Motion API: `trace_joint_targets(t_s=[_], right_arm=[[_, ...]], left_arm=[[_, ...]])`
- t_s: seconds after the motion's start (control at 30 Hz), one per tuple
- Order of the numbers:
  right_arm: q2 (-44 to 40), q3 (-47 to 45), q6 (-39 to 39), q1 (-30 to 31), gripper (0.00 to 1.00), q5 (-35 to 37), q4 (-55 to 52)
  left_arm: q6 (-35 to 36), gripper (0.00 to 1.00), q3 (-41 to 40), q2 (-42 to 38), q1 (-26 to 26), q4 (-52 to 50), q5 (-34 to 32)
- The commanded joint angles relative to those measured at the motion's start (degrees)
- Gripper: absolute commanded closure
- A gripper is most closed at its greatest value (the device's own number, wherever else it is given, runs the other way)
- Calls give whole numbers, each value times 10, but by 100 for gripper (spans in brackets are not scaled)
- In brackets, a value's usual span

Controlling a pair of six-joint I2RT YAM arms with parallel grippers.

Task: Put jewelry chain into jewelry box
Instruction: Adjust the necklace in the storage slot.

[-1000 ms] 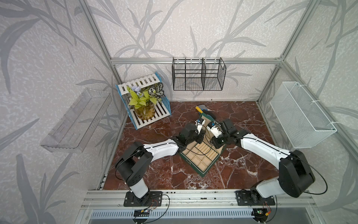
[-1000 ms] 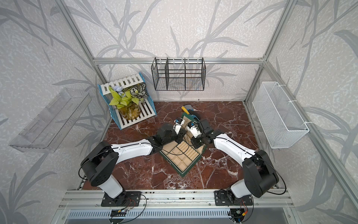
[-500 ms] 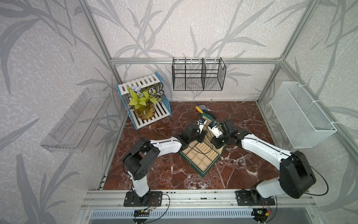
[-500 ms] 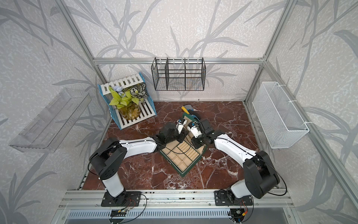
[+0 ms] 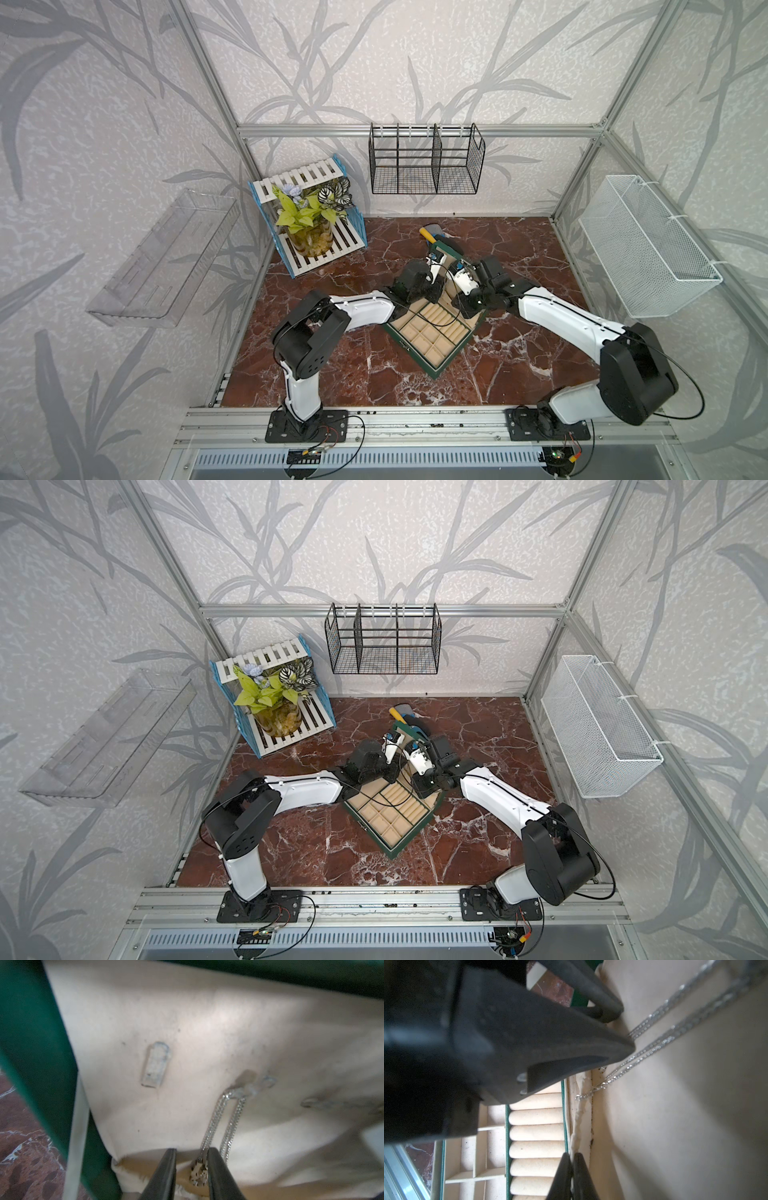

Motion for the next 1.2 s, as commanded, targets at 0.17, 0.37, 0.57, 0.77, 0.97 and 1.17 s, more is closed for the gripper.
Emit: trace_joint_targets(t_s=[0.17,0.37,0.57,0.77,0.97,1.17], right_arm=[[-13,-3,6,-4,92,-8,24],[-15,-6,5,-5,92,-10,26],[-17,-8,6,-5,92,-8,26],[-19,-10,8,-7,92,0,26],[-21,-10,10,-8,92,4,27],[-23,-11,11,-9,92,7,26]], left_arm=[[-19,80,20,16,-1,34,28],[-8,95,28,26,0,44,49],[-4,100,15,6,1,66,31],[-6,100,-10,-32,5,68,19],[-9,100,-23,-53,8,49,16],[-13,100,-28,-78,11,22,18]])
